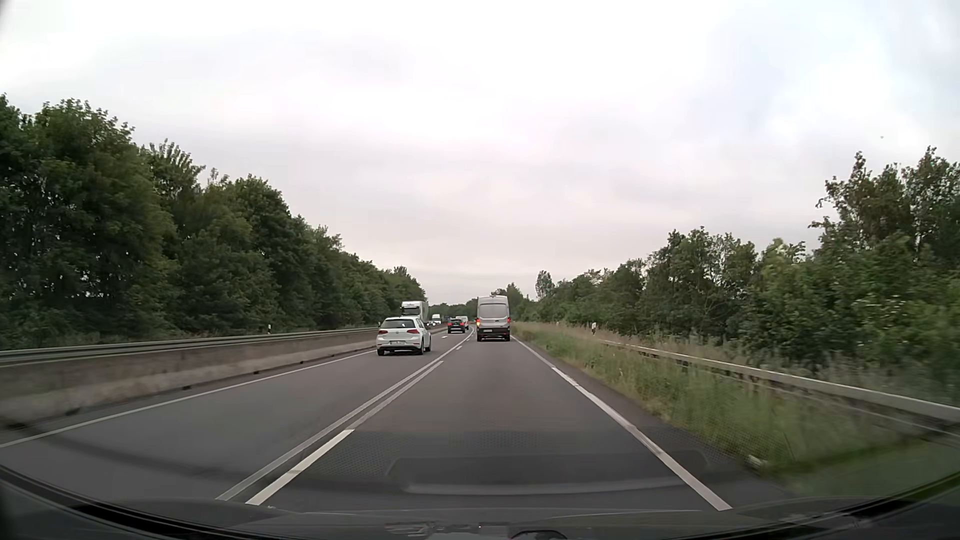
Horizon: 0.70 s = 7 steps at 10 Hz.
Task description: Follow the waypoints while adhering to traffic rules and regulations
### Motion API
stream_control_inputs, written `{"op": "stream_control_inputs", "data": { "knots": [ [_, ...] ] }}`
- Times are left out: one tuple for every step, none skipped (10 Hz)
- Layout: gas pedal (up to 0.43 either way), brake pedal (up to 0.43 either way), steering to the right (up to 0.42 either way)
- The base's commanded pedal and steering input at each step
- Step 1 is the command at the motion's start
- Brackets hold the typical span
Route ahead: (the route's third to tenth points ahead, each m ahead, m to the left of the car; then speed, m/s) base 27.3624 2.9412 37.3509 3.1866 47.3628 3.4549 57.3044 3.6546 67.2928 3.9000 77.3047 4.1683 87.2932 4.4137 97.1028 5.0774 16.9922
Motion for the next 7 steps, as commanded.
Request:
{"op": "stream_control_inputs", "data": {
  "knots": [
    [0.209,0.000,0.003],
    [0.209,0.000,0.003],
    [0.197,0.000,0.001],
    [0.197,0.000,0.000],
    [0.197,0.000,0.000],
    [0.197,0.000,0.000],
    [0.197,0.000,0.000]
  ]
}}
